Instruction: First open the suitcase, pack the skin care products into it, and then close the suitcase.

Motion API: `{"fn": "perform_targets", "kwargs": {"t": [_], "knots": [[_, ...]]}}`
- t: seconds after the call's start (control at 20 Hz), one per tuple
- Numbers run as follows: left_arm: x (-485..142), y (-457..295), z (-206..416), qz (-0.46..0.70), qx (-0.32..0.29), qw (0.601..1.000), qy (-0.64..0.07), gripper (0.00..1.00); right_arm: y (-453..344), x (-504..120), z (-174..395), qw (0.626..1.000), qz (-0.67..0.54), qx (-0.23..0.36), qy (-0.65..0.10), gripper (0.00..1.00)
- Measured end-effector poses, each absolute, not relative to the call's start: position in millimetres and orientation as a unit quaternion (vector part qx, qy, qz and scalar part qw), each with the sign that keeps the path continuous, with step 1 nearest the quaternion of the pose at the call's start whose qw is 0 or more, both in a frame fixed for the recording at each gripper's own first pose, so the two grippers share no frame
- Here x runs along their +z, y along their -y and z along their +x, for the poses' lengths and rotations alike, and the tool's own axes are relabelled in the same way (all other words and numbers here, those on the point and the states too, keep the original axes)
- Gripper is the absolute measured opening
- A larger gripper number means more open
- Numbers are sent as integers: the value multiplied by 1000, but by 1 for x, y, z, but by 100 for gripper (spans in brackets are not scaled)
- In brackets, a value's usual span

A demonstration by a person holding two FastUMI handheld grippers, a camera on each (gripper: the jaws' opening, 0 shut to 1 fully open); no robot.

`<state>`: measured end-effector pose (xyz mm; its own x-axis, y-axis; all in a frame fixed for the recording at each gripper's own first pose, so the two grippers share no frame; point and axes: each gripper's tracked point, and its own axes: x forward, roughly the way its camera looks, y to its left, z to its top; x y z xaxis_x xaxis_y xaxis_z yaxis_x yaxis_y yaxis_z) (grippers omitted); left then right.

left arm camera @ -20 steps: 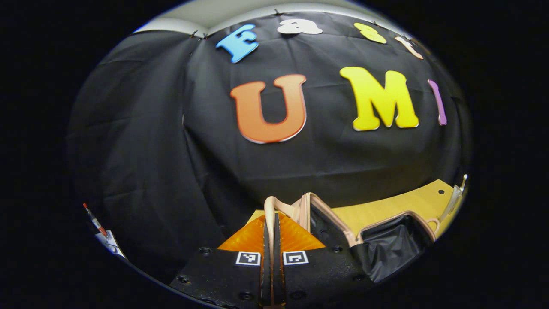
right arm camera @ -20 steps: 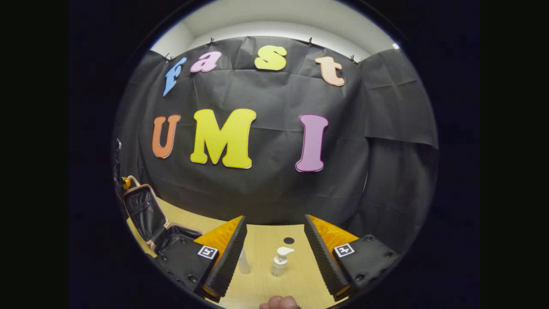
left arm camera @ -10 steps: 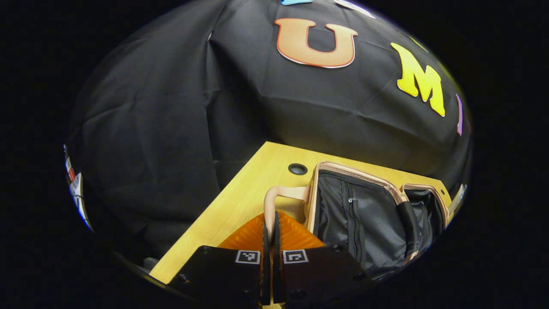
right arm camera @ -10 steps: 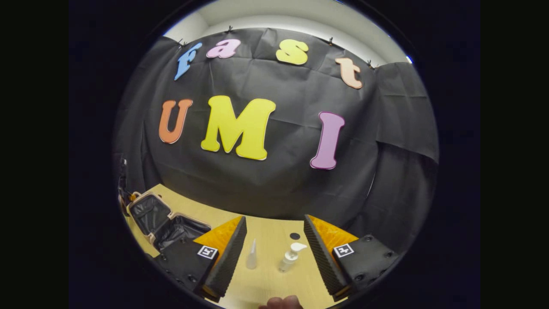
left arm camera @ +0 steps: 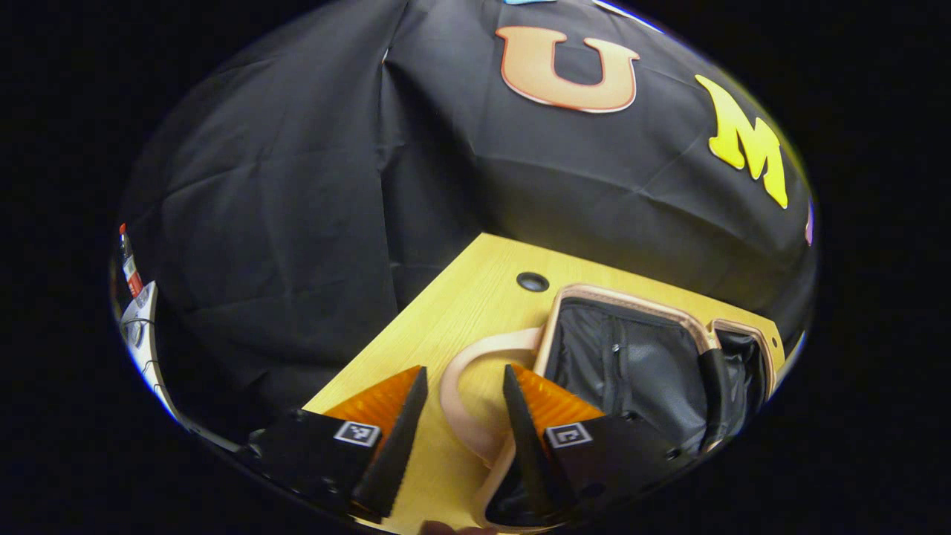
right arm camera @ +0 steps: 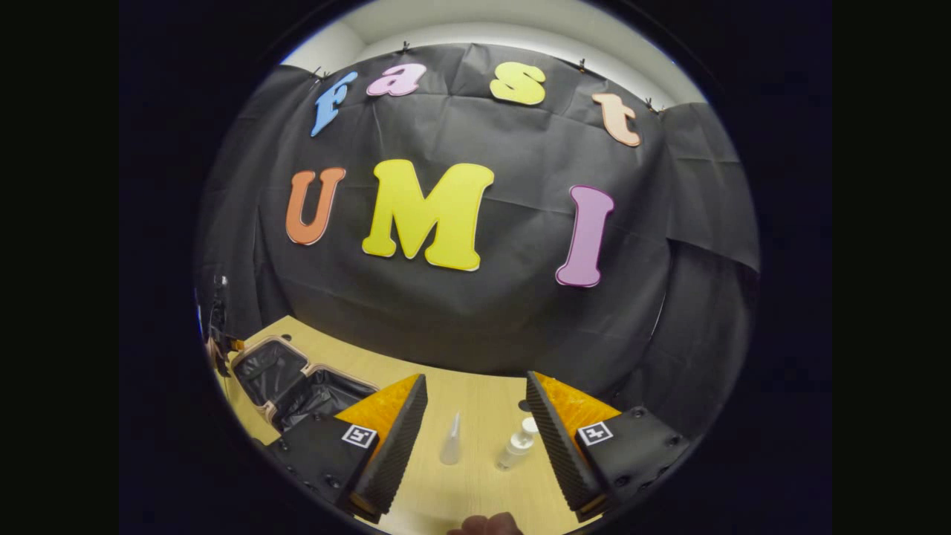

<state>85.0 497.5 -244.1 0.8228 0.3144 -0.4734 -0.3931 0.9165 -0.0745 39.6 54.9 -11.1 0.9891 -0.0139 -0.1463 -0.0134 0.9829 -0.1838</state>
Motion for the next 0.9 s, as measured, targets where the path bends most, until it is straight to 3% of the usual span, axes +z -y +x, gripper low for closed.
{"fn": "perform_targets", "kwargs": {"t": [0.05,0.1,0.15,0.25,0.5,0.9], "knots": [[-227,-486,80,-78,186,955,-220,87,-51,-12,41,994,-86,0,-73,79],[-207,-471,77,-70,180,960,-205,100,-46,-13,41,994,-78,-1,-72,79],[-189,-455,75,-62,168,965,-193,94,-42,-13,40,995,-70,0,-70,79],[-154,-416,66,-47,157,968,-188,100,-32,-15,40,996,-58,2,-66,79],[-85,-296,58,-31,119,982,-147,98,10,-31,34,996,-41,1,-75,80],[-94,-45,48,-32,-13,990,-140,98,87,-66,20,994,-27,-13,-105,80]]}}
